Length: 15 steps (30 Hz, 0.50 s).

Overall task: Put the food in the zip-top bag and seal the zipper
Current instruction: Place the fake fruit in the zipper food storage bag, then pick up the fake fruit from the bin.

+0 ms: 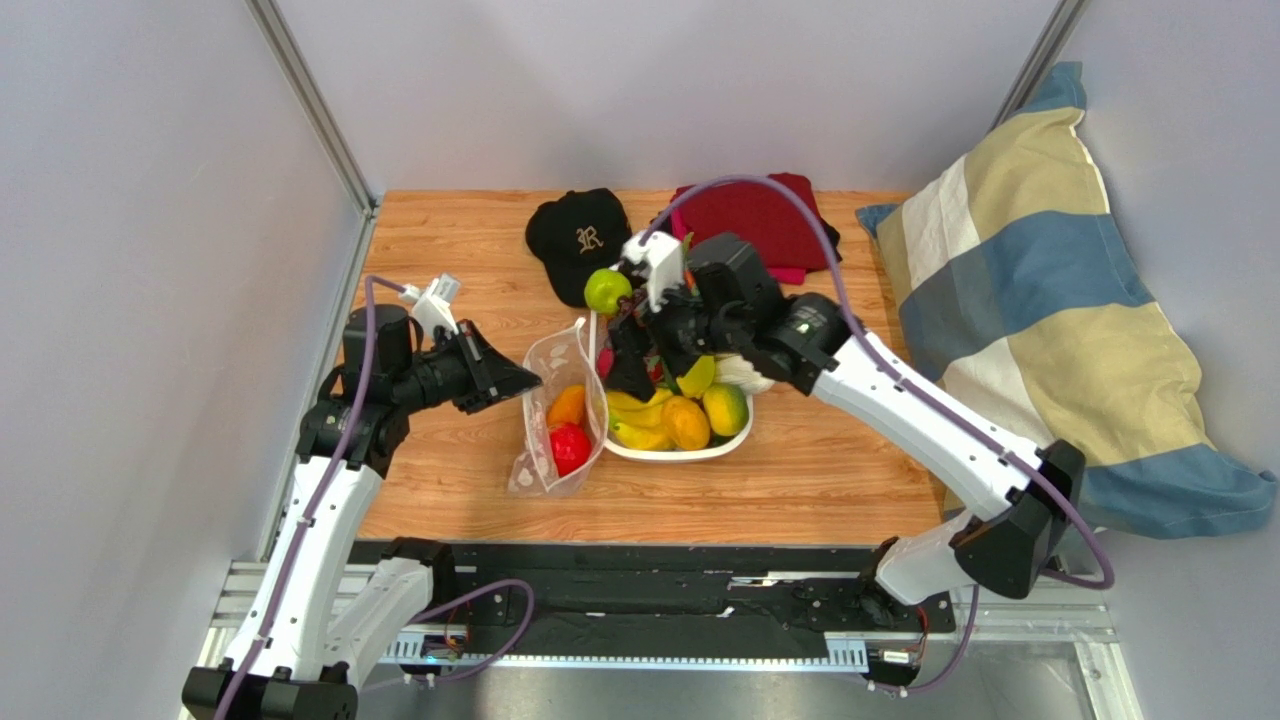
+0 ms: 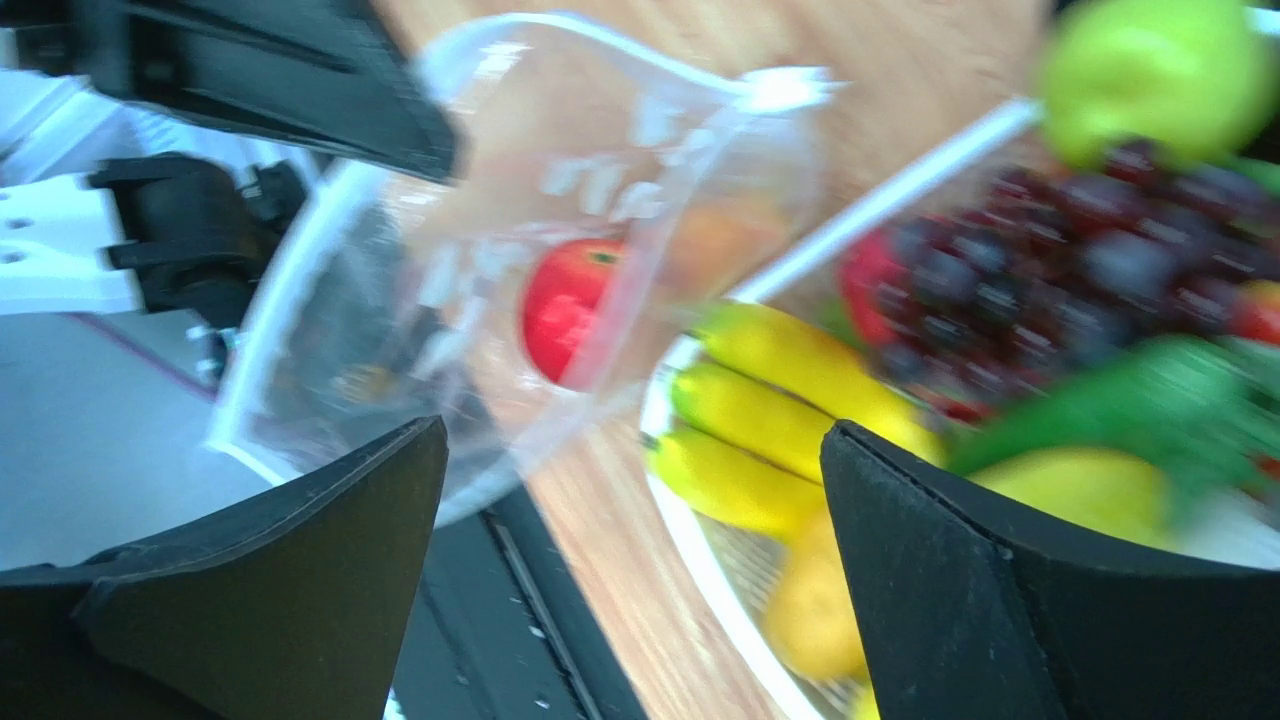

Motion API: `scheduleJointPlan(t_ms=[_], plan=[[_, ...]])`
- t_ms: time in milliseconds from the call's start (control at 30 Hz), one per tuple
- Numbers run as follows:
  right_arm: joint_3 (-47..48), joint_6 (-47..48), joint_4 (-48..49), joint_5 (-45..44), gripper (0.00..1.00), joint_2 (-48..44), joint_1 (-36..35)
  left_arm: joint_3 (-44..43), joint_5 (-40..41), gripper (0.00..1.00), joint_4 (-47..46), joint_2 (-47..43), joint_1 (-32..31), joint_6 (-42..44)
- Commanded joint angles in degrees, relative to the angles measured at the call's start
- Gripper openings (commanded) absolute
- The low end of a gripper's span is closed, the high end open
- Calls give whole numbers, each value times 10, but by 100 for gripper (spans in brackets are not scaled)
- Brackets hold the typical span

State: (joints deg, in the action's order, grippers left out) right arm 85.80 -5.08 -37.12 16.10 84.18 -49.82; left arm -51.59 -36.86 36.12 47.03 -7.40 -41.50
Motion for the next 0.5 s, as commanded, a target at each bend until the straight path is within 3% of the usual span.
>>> scheduleJointPlan(t_ms=[0, 100, 333, 467], plan=[[-26, 48, -68, -27, 100, -53, 68, -4, 6, 0, -5, -4, 1, 9], [-62, 48, -70, -62, 100, -86, 109, -4, 7, 0, -8, -4, 1, 8], [-78, 75, -96, -47, 100, -88, 240, -10, 12, 0, 4, -8, 2, 12], [-95, 90, -119, -56, 100, -80, 264, -10, 15, 0, 6, -11, 3, 12]])
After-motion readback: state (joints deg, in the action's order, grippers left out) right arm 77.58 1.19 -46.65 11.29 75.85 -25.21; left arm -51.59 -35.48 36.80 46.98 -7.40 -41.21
